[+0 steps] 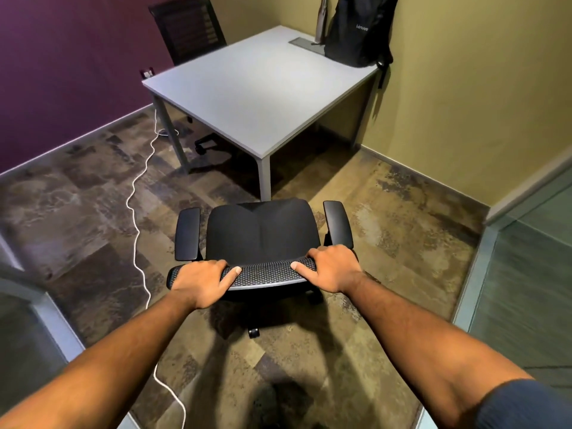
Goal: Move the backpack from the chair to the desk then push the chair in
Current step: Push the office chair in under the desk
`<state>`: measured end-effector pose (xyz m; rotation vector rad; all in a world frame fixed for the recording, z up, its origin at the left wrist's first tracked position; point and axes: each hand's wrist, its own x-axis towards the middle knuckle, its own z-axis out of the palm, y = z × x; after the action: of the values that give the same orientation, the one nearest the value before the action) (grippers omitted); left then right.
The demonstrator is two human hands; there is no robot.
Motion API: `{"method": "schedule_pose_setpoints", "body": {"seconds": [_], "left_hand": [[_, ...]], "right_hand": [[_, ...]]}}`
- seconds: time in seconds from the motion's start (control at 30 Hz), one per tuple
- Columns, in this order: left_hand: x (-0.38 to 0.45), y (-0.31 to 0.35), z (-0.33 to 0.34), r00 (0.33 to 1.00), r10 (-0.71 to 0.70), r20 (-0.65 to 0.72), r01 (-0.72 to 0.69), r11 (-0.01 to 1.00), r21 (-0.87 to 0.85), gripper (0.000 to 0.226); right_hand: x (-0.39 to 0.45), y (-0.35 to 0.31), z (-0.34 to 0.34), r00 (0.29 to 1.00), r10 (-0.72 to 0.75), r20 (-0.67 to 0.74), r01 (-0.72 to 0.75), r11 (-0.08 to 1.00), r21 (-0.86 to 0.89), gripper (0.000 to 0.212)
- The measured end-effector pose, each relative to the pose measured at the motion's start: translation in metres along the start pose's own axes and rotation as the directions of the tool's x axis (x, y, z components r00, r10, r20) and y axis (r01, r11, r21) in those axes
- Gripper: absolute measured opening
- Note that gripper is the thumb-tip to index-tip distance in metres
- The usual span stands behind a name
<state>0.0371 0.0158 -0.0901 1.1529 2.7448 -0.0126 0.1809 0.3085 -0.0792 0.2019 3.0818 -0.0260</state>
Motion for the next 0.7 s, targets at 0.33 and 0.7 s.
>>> {"method": "schedule_pose_setpoints", "body": {"seconds": [0.33, 0.7], "left_hand": [[-0.069, 0.039, 0.015, 0.994, 0.028, -0.102, -0.030, 0.999, -0.020, 0.082], [-0.096, 0.062, 0.013, 0.979, 0.162, -0.124, -0.161, 0.987, 0.024, 0.070]], "right_hand": [[-0.086, -0.006, 0.005, 0.999, 0.035, -0.033, -0.033, 0.998, 0.050, 0.100], [-0.156, -0.017, 0.015, 0.988, 0.143, -0.065, -0.137, 0.986, 0.091, 0.099]]}}
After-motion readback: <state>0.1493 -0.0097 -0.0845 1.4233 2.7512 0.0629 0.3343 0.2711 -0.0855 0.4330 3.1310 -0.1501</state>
